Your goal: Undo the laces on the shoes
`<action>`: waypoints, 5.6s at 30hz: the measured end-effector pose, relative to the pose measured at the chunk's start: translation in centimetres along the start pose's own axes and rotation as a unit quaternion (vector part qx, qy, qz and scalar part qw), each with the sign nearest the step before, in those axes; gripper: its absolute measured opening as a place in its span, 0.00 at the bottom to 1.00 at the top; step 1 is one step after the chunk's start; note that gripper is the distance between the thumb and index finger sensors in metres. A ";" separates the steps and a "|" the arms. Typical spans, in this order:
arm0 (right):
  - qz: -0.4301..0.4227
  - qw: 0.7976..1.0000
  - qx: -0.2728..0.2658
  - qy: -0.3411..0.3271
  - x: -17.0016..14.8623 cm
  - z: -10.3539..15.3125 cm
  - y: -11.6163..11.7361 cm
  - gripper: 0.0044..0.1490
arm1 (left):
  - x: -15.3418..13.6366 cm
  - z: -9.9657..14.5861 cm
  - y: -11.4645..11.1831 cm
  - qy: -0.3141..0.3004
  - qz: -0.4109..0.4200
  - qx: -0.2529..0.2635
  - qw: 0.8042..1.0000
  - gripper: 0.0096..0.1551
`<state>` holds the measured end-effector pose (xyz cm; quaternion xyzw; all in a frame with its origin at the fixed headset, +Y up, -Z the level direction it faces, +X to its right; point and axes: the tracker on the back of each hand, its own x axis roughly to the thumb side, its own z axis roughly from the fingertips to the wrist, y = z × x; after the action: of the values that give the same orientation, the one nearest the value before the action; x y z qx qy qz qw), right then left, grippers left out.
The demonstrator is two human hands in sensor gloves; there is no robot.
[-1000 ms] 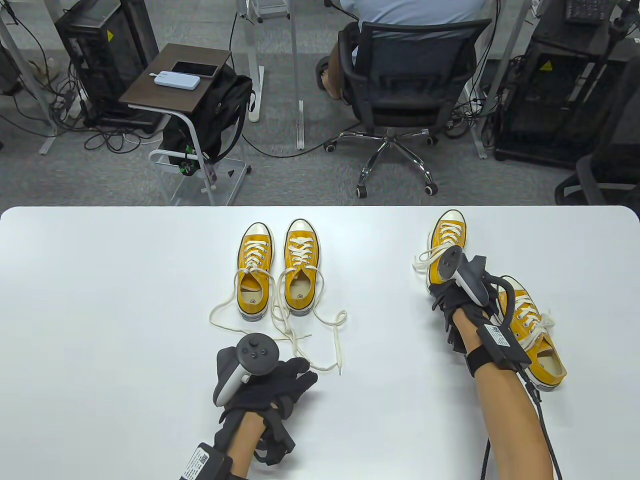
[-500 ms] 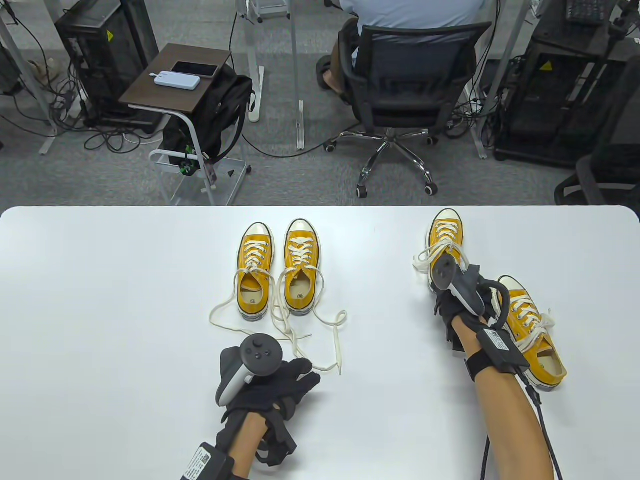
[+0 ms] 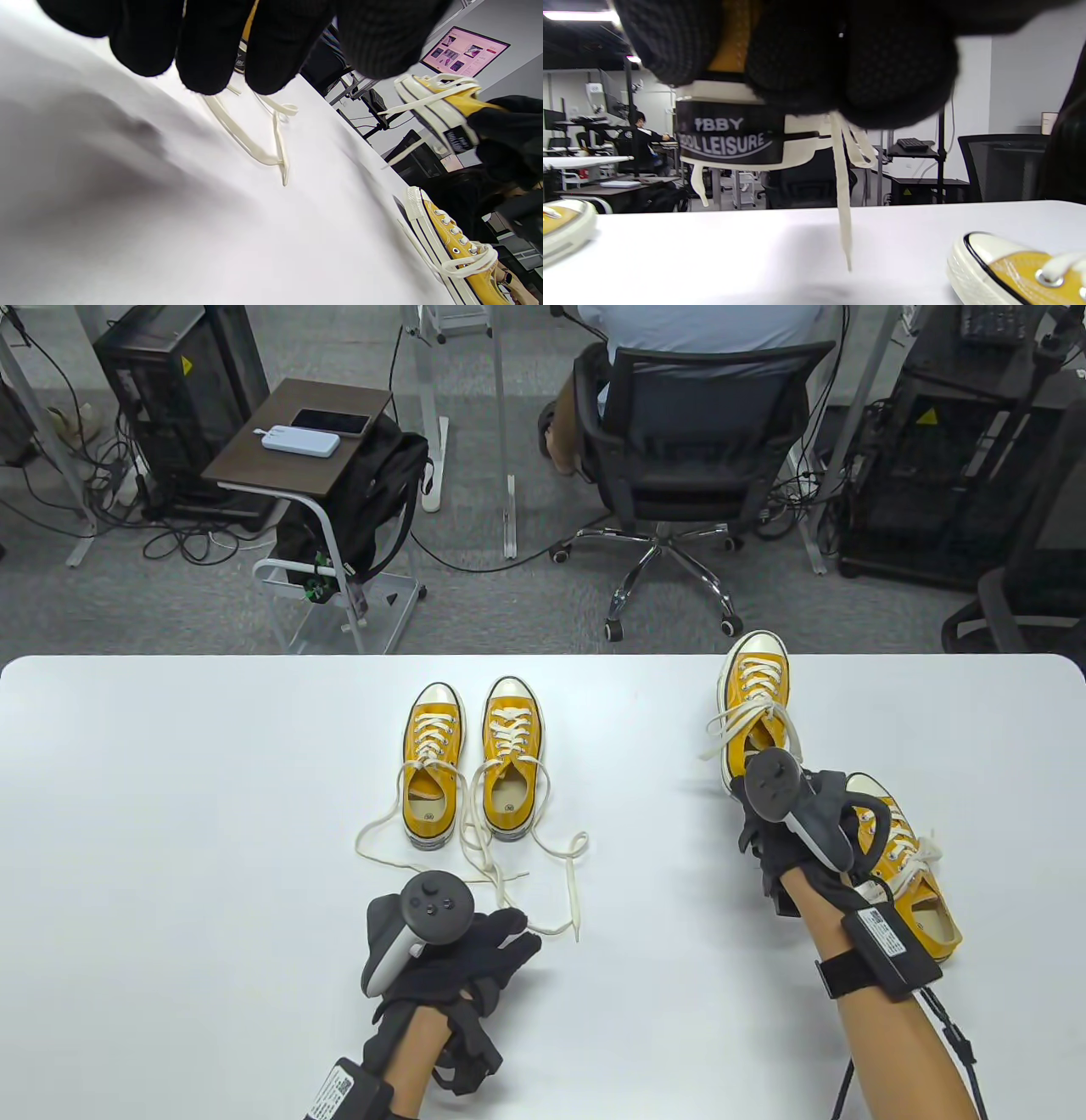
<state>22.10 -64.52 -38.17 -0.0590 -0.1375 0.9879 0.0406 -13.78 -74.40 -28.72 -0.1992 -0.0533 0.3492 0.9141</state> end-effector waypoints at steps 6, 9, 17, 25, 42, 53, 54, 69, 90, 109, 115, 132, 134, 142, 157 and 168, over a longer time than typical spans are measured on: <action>-0.032 0.999 -0.017 -0.028 1.7 4.1 -4.1 0.23 | -0.3 0.1 0.4 0.000 0.007 0.009 1.000 0.42; -0.036 0.998 -0.024 -0.047 2.2 6.2 -5.6 0.23 | -0.4 0.2 0.5 0.001 0.010 0.010 1.000 0.42; -0.047 0.994 -0.031 -0.095 3.1 11.5 -7.7 0.23 | -0.7 0.1 0.7 0.006 0.016 0.014 1.000 0.42; -0.049 0.990 -0.009 -0.133 4.0 15.7 -8.2 0.23 | -1.2 0.0 0.9 0.016 0.022 0.015 1.000 0.42; -0.023 0.975 0.101 -0.196 7.5 19.1 -4.1 0.24 | -1.4 0.0 1.1 0.023 0.027 0.013 0.999 0.43; 0.003 0.964 0.167 -0.209 9.0 19.0 0.5 0.24 | -1.3 0.0 1.1 0.027 0.024 0.003 0.999 0.43; 0.008 0.963 0.172 -0.208 9.0 19.1 0.6 0.24 | -1.3 0.0 1.0 0.028 0.023 0.002 0.999 0.43; 0.074 0.911 0.332 -0.232 10.1 20.3 4.7 0.31 | -1.1 -0.2 0.2 0.041 0.007 -0.026 0.999 0.43; -0.124 0.954 0.260 -0.084 3.8 13.1 0.3 0.27 | 3.3 0.6 -2.6 -0.092 -0.021 0.033 0.995 0.42; -0.139 0.937 0.315 -0.056 1.4 12.2 7.6 0.34 | 7.0 0.2 -8.3 -0.139 -0.103 0.041 0.984 0.45; -0.120 0.932 0.329 -0.087 2.5 12.3 8.7 0.29 | 6.9 0.2 -8.3 -0.136 -0.092 0.040 0.986 0.43; -0.186 0.942 0.274 -0.051 1.1 12.1 7.4 0.27 | 6.5 0.1 -8.2 -0.133 -0.080 0.025 0.988 0.43; -0.177 0.954 0.235 -0.057 1.5 11.8 7.7 0.26 | 6.5 0.1 -8.2 -0.132 -0.080 0.023 0.988 0.42; -0.161 0.958 0.194 -0.133 3.7 12.2 8.1 0.33 | 6.4 0.1 -8.1 -0.130 -0.081 0.020 0.988 0.42; -0.205 0.960 0.144 -0.123 2.6 12.3 6.4 0.22 | 6.3 0.1 -8.0 -0.122 -0.079 0.043 0.988 0.36; -0.237 0.968 0.073 -0.041 -0.5 11.5 4.7 0.22 | 6.6 0.0 -8.2 -0.108 -0.098 0.039 0.989 0.37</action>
<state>20.81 -72.16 -28.44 0.0186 -0.0770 0.9591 0.2717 -3.80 -75.57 -25.69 -0.1185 -0.1577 0.2794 0.9397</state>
